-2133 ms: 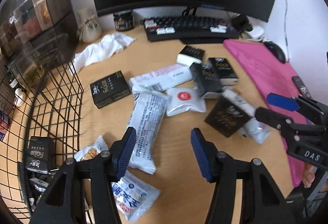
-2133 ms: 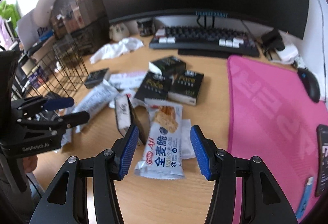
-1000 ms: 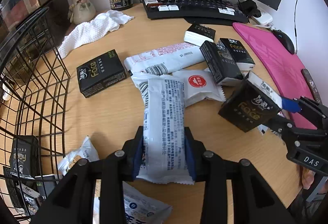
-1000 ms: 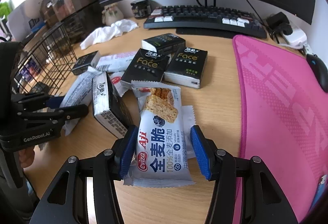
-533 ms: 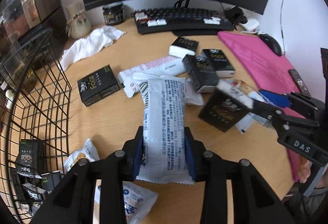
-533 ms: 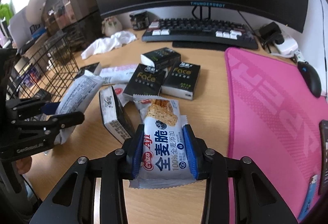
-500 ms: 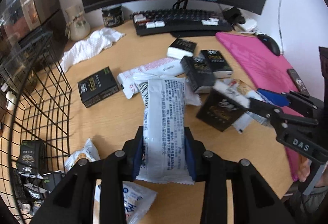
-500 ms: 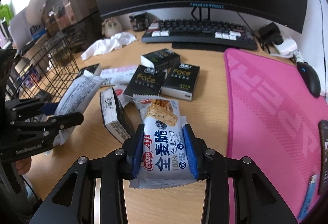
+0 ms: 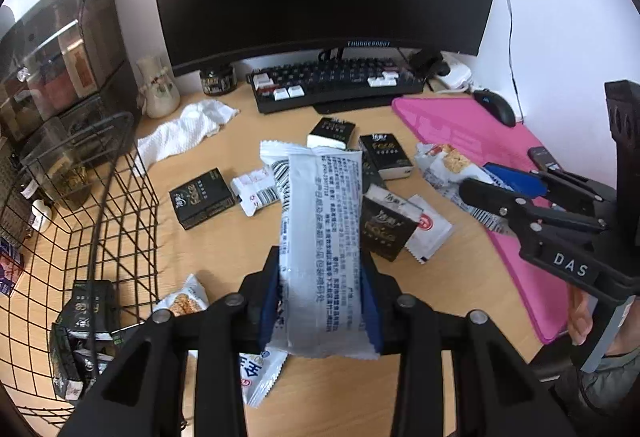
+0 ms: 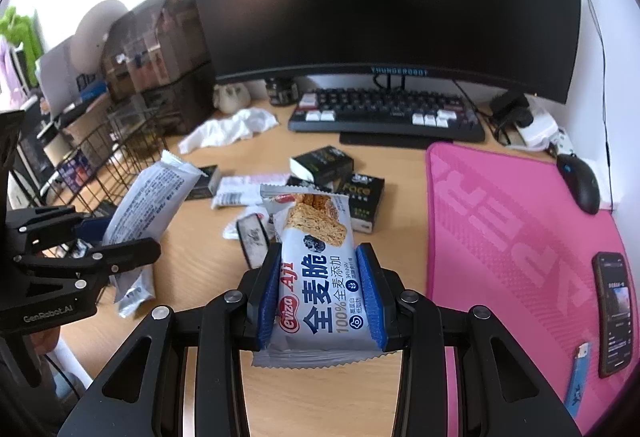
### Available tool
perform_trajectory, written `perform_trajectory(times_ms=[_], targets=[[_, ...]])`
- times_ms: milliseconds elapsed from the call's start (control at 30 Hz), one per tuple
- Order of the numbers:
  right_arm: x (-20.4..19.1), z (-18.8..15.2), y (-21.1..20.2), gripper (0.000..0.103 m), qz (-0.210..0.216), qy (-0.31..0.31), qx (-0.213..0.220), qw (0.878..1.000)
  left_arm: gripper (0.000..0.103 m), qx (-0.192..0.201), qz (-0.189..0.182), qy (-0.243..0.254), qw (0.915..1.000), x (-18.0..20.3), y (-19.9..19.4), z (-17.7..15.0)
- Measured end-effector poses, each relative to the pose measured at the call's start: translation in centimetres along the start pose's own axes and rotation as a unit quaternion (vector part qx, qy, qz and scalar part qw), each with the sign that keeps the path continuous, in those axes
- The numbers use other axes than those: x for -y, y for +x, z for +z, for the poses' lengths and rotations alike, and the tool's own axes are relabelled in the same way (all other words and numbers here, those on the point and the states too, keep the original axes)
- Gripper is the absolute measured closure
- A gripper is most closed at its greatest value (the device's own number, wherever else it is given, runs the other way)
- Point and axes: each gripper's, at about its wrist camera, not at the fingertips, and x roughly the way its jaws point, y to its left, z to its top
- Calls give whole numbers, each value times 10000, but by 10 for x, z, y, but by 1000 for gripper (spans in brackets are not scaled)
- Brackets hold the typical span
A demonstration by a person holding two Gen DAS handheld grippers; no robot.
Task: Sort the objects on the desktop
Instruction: 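Carry the white bar and Aji cracker packet toward the wire basket, then open both grippers over the wire basket to drop both items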
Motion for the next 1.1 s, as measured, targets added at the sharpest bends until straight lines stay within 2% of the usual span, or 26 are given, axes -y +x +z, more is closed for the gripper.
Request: perform_trajectory(times_ms=[200, 433, 600, 833, 933, 1100], targets=[[-18, 8, -12, 67, 188, -91, 133, 9997, 64, 259, 93, -105, 9996, -9, -29, -2], [-73, 26, -18, 67, 641, -509, 340, 9961, 64, 543, 472, -476, 9963, -49, -70, -12], [-135, 38, -15, 67, 1146, -914, 437, 9882, 64, 634, 869, -897, 9901, -94, -93, -28], [-228, 38, 1, 67, 1871, -1490, 354, 9703, 64, 533, 1478, -1524, 9758, -158, -108, -58], [-248, 36, 8, 67, 1997, -1602, 285, 9662, 64, 547, 1563, -1688, 9716, -175, -112, -66], [-261, 35, 19, 66, 2061, -1626, 201, 9647, 64, 519, 1578, -1760, 9703, -185, -114, -74]])
